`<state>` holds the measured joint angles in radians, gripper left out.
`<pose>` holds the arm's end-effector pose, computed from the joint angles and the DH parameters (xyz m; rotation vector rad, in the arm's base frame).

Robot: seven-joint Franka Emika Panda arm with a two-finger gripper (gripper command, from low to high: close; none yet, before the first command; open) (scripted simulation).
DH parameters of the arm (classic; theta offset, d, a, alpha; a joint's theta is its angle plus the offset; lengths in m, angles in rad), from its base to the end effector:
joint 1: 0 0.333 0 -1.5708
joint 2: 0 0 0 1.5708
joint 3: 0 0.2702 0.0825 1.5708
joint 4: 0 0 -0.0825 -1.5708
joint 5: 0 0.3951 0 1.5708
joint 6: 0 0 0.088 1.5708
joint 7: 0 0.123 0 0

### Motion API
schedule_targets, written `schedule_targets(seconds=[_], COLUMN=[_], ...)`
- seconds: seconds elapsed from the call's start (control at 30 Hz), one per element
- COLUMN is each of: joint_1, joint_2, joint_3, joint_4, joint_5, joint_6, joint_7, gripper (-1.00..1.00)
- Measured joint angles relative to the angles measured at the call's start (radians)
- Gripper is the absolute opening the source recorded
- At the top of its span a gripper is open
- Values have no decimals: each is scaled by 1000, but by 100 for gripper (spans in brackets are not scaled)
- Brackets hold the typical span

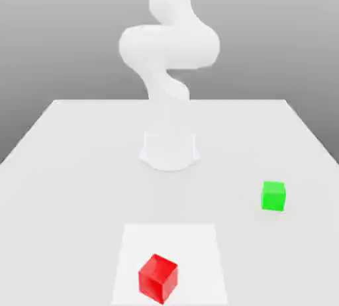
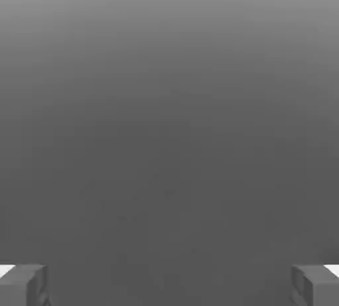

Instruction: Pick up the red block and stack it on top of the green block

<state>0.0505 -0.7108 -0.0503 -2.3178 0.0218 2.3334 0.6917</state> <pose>0.4318 -0.0037 0.6258 -2.5272 0.9238 -0.9338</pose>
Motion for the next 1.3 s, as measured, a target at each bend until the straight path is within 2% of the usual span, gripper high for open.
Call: schedule_targets(seconds=[0.23,0.47,0.67,0.87,1.0,1.03,1.3], joint_1=[133,214,231,216,169,153,158], joint_2=[254,506,714,902,1041,1075,1058], joint_3=[-135,-216,-232,-234,-174,-154,-161], joint_4=[-50,-99,-142,-183,-166,-161,-163], joint_5=[71,153,186,128,193,213,199], joint_6=[94,184,266,361,469,496,481], joint_7=[-315,-631,-876,-1042,-1113,-1128,-1119], gripper=[0,0,0,0,0,-100,-100])
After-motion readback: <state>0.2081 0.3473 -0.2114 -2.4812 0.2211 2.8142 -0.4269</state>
